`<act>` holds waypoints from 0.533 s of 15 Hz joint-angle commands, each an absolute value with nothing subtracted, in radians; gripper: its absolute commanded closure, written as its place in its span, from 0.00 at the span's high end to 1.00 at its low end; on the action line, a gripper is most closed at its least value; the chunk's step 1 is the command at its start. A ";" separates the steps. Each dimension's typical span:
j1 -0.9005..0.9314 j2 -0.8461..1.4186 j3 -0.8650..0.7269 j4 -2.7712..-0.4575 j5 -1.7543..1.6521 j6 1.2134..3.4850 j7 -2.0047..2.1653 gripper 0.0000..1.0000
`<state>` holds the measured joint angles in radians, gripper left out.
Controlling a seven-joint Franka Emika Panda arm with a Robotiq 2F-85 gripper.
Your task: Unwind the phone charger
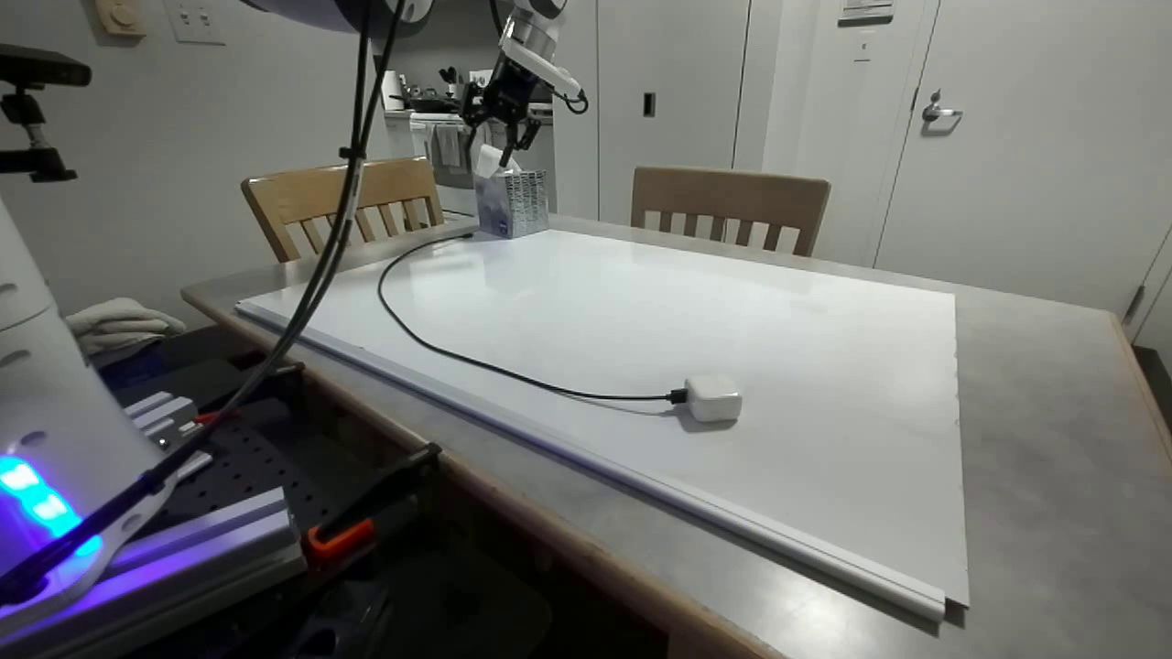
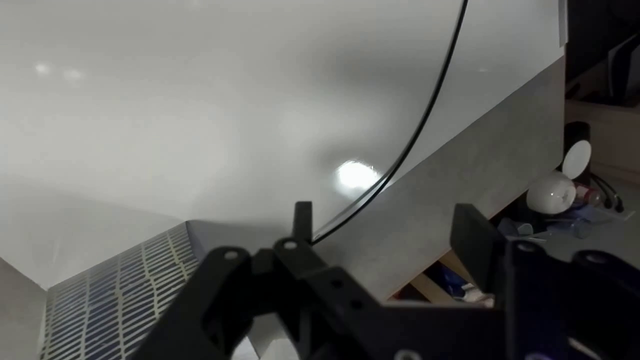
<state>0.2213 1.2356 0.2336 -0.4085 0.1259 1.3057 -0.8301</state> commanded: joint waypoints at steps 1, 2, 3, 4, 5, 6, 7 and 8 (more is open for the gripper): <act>0.221 1.187 0.212 -0.410 0.119 1.321 -0.697 0.99; 0.223 1.173 0.208 -0.404 0.118 1.313 -0.642 1.00; 0.227 1.156 0.200 -0.404 0.112 1.303 -0.590 1.00; 0.232 1.132 0.192 -0.408 0.105 1.282 -0.535 1.00; 0.236 1.114 0.185 -0.416 0.102 1.265 -0.486 1.00; 0.238 1.095 0.179 -0.423 0.104 1.241 -0.428 1.00; 0.237 1.078 0.177 -0.429 0.109 1.217 -0.376 1.00; 0.237 1.066 0.175 -0.430 0.113 1.194 -0.334 1.00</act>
